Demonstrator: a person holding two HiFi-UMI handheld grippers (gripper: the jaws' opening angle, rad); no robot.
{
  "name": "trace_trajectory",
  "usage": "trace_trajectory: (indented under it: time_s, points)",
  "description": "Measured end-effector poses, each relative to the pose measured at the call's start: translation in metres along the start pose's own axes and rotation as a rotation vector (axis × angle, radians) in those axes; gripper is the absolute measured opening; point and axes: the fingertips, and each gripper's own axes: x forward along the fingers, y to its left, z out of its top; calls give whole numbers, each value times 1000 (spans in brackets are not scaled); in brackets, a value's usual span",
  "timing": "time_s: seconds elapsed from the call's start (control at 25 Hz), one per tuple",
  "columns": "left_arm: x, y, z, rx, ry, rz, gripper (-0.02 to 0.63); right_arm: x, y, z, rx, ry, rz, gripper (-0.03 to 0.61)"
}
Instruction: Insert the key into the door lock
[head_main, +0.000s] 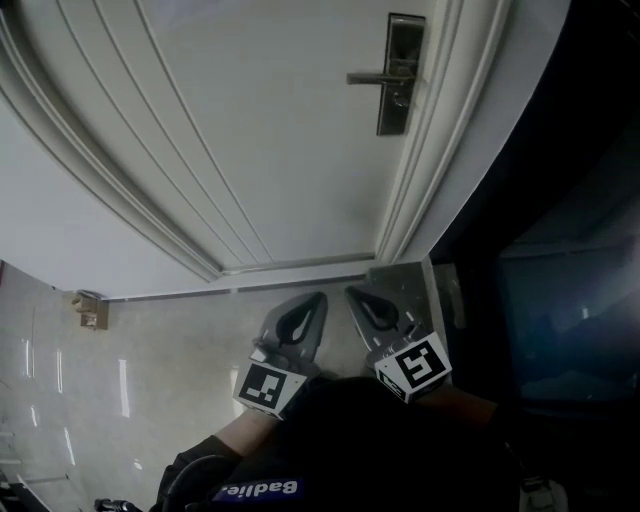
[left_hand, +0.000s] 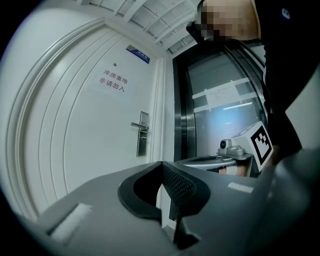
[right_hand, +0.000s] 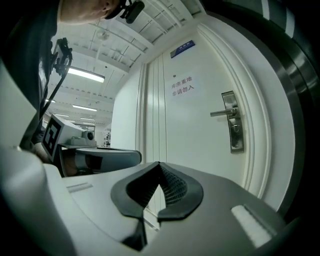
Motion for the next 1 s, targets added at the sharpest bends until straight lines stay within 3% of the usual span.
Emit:
trace_trajectory:
  time_s: [0.28,0.56,0.8,1.0]
  points:
    - [5,-61,-18,14,69,31,15,-60,-4,-10,68,-50,48,3]
    - [-3,-96,-12,33,63,-20,15,-87,12,-3,56,-93,25,3]
    - [-24,-98,-5,35,23,-90,15,-85,36,9,2,-111,-14,3]
    - [-55,-76,-6,1,13,-85,15,-64,68,3,-5,-67,10,3]
